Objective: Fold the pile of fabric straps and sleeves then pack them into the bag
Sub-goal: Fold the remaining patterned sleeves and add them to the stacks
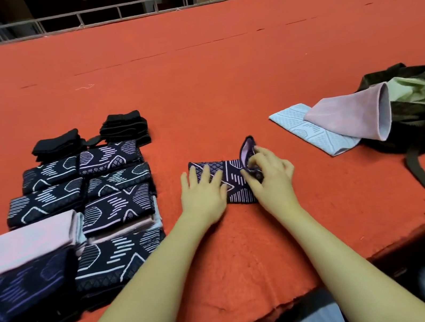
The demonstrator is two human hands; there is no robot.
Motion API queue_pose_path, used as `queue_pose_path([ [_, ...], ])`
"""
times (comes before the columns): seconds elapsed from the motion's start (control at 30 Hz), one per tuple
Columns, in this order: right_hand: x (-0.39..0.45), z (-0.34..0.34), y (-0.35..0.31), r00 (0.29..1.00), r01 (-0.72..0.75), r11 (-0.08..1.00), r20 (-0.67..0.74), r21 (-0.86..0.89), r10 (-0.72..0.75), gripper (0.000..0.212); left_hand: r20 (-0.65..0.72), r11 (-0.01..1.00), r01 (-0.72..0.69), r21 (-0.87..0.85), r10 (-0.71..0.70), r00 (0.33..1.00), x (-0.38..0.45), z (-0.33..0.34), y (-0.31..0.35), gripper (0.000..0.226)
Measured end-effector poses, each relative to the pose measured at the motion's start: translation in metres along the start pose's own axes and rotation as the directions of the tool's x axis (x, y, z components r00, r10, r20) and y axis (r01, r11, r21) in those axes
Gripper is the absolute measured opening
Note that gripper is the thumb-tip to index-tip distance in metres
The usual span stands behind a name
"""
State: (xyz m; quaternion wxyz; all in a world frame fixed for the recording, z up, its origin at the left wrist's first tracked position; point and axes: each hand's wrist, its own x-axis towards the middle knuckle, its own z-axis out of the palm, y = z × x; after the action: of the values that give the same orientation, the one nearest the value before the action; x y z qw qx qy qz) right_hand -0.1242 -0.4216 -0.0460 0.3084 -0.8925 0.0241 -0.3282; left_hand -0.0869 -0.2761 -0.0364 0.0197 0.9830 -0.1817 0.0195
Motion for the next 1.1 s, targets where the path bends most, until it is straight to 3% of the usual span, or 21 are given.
queue_pose_path([
  [0.1, 0.001, 0.013, 0.001, 0.96, 0.099, 0.984, 0.274, -0.148, -0.056, 0.018, -0.078, 0.99, 0.133, 0.041, -0.13, 0.988, 0.0, 0.002, -0.011, 0.055],
  [0.2, -0.005, 0.016, 0.0, 0.874, 0.187, 0.952, 0.484, -0.242, -0.049, 0.044, -0.115, 0.965, 0.264, -0.003, -0.263, 0.958, -0.003, 0.003, -0.004, 0.061],
  [0.27, -0.005, 0.013, -0.002, 0.868, 0.101, 0.98, 0.497, -0.173, -0.002, 0.062, -0.123, 0.95, 0.306, -0.058, -0.311, 0.942, -0.004, 0.006, 0.002, 0.063],
  [0.33, -0.003, 0.012, 0.0, 0.863, 0.083, 0.971, 0.504, -0.224, 0.043, 0.066, -0.187, 0.938, 0.324, -0.125, -0.343, 0.921, -0.005, 0.01, 0.004, 0.064],
  [0.47, -0.006, 0.013, 0.001, 0.838, 0.208, 0.885, 0.543, -0.416, 0.059, 0.06, -0.354, 0.924, 0.348, -0.158, -0.382, 0.853, -0.004, 0.022, -0.002, 0.065],
  [0.6, -0.003, 0.011, 0.002, 0.825, 0.217, 0.886, 0.563, -0.408, 0.057, 0.056, -0.318, 0.92, 0.291, -0.261, -0.366, 0.874, -0.006, 0.017, -0.004, 0.065],
  [0.7, -0.007, 0.013, 0.003, 0.87, 0.207, 0.897, 0.493, -0.391, 0.014, 0.062, -0.48, 0.951, 0.206, -0.231, -0.295, 0.826, -0.002, 0.019, -0.006, 0.059],
  [0.77, -0.011, 0.015, 0.003, 0.919, 0.167, 0.909, 0.394, -0.383, -0.003, 0.069, -0.636, 0.969, 0.089, -0.231, -0.219, 0.74, 0.003, 0.017, -0.006, 0.047],
  [0.83, -0.011, 0.015, 0.005, 0.947, 0.104, 0.933, 0.321, -0.345, 0.013, 0.067, -0.68, 0.947, -0.058, -0.316, -0.183, 0.71, 0.008, 0.008, 0.003, 0.046],
  [0.87, -0.01, 0.012, 0.006, 0.955, 0.028, 0.959, 0.29, -0.284, 0.058, 0.063, -0.671, 0.905, -0.137, -0.402, -0.189, 0.717, 0.009, 0.004, 0.01, 0.047],
  [0.93, -0.008, 0.005, 0.006, 0.972, -0.176, 0.983, 0.147, -0.045, 0.181, 0.051, -0.554, 0.708, -0.274, -0.651, -0.196, 0.809, 0.006, -0.01, 0.029, 0.053],
  [1.0, -0.008, -0.002, 0.006, 0.954, -0.294, 0.948, -0.018, 0.123, 0.298, 0.047, -0.332, 0.47, -0.242, -0.849, -0.117, 0.936, 0.006, -0.017, 0.045, 0.057],
  [1.03, -0.009, -0.004, 0.006, 0.934, -0.34, 0.928, -0.058, 0.15, 0.352, 0.048, -0.242, 0.407, -0.199, -0.891, -0.057, 0.968, 0.007, -0.016, 0.05, 0.053],
  [1.1, -0.011, -0.007, 0.006, 0.897, -0.423, 0.893, -0.069, 0.152, 0.436, 0.051, -0.252, 0.44, -0.236, -0.866, 0.022, 0.968, 0.006, -0.009, 0.051, 0.043],
])
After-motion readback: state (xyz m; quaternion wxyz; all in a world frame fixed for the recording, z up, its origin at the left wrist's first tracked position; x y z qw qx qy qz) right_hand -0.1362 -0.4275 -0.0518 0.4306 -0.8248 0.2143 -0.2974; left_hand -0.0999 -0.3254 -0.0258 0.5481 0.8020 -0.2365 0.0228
